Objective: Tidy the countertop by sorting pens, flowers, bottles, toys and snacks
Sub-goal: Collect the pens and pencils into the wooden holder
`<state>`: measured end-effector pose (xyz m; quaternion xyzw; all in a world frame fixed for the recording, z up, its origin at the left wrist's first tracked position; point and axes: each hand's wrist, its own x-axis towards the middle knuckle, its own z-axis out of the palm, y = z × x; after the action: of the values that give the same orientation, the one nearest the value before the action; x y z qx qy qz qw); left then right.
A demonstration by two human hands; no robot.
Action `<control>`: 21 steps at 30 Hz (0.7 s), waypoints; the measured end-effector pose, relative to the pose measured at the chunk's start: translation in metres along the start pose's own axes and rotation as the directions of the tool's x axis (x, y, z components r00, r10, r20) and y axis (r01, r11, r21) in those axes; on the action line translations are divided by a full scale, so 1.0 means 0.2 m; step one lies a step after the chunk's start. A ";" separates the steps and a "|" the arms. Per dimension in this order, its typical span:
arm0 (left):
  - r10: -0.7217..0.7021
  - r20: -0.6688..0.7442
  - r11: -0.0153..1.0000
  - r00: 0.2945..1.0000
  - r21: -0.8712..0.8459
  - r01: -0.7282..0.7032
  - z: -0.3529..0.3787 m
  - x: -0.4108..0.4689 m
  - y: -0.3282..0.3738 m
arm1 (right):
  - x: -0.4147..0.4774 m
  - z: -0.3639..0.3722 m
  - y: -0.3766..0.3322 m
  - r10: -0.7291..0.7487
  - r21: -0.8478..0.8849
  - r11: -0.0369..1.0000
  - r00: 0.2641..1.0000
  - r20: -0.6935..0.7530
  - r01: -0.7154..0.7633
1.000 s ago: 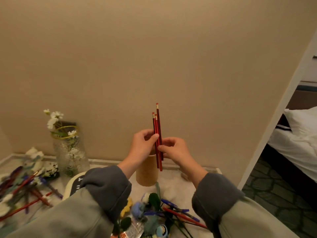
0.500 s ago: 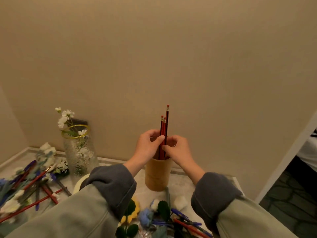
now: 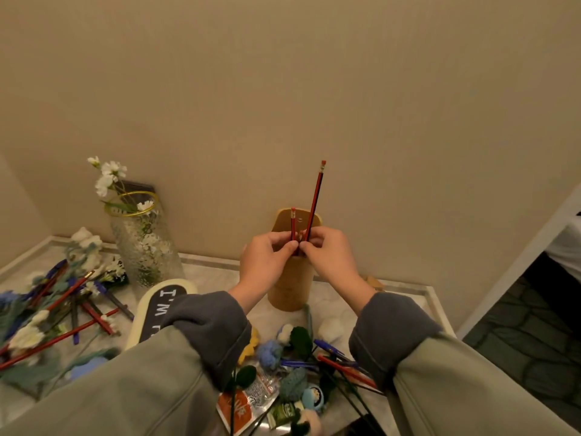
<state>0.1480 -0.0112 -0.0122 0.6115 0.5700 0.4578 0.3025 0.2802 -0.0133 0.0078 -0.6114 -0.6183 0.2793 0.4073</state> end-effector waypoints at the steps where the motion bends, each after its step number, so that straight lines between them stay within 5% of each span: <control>1: -0.008 -0.001 1.000 1.000 0.009 0.008 0.00 0.00 0.00 | 0.00 0.00 0.00 0.005 -0.001 1.000 1.000 0.006 -0.005; 9: -0.030 0.034 0.998 0.999 0.051 0.028 -0.01 -0.01 0.01 | -0.01 -0.01 0.01 -0.001 -0.002 1.000 0.999 0.034 0.001; 17: 0.092 -0.085 0.982 0.992 -0.160 -0.105 -0.01 -0.17 0.15 | -0.18 -0.11 0.06 0.039 0.197 0.980 0.999 -0.003 -0.037; 21: 0.126 -0.019 0.967 0.992 -0.221 -0.127 0.05 -0.32 0.17 | -0.32 -0.18 0.11 0.082 0.165 0.983 0.996 0.023 -0.085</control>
<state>0.1756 -0.0772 0.0000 0.6080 0.4758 0.5384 0.3377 0.3172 -0.0802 -0.0017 -0.5986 -0.5701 0.3515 0.4394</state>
